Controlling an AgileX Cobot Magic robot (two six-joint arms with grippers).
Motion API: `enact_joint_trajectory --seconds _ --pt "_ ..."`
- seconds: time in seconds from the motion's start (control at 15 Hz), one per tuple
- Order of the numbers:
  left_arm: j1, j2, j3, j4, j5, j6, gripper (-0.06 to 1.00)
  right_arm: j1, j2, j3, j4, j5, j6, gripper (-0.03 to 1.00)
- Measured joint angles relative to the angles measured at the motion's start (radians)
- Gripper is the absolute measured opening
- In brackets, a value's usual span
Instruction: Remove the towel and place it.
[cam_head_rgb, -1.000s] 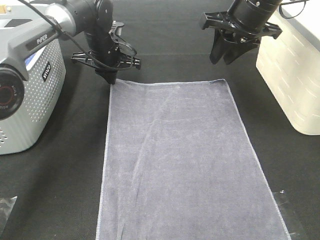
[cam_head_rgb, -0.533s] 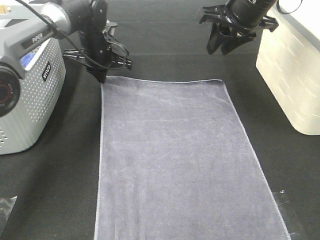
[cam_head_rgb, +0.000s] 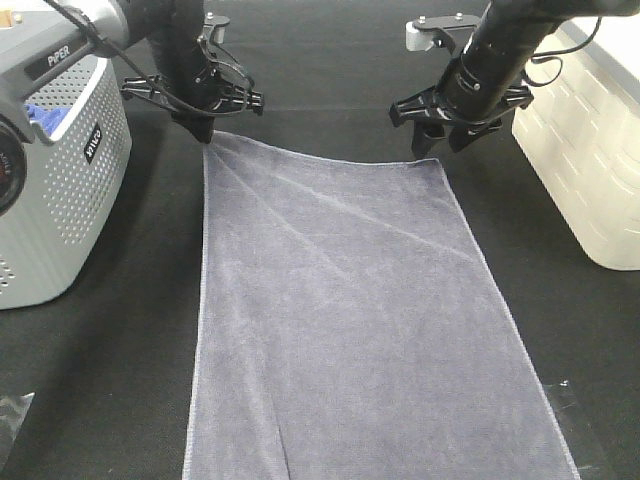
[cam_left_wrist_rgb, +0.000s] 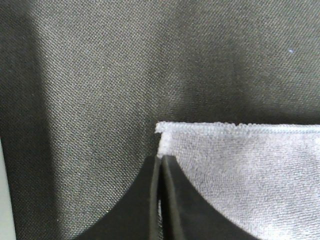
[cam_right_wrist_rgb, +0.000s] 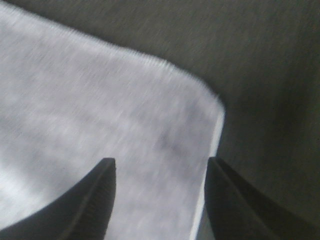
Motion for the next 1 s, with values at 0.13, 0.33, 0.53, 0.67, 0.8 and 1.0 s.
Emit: enact_joint_trajectory --seconds 0.13,0.33,0.53,0.67,0.8,1.0 --pt "0.000 0.000 0.000 0.000 0.000 0.002 0.00 0.000 0.027 0.000 -0.058 -0.045 0.032 0.51" --pt "0.000 0.000 0.000 -0.002 0.000 0.002 0.00 -0.001 0.093 -0.017 -0.080 -0.064 0.052 0.51" --pt "0.000 0.000 0.000 -0.002 0.000 0.002 0.00 -0.001 0.158 -0.064 -0.092 -0.066 0.054 0.46" --pt "0.000 0.000 0.000 -0.003 -0.002 0.002 0.00 -0.001 0.194 -0.091 -0.099 -0.057 0.054 0.29" --pt "0.000 0.000 0.000 -0.004 -0.002 0.002 0.00 -0.001 0.195 -0.093 -0.100 -0.057 0.054 0.17" --pt "0.000 0.000 0.000 -0.017 -0.004 0.002 0.00 -0.001 0.195 -0.109 -0.101 -0.031 0.054 0.00"
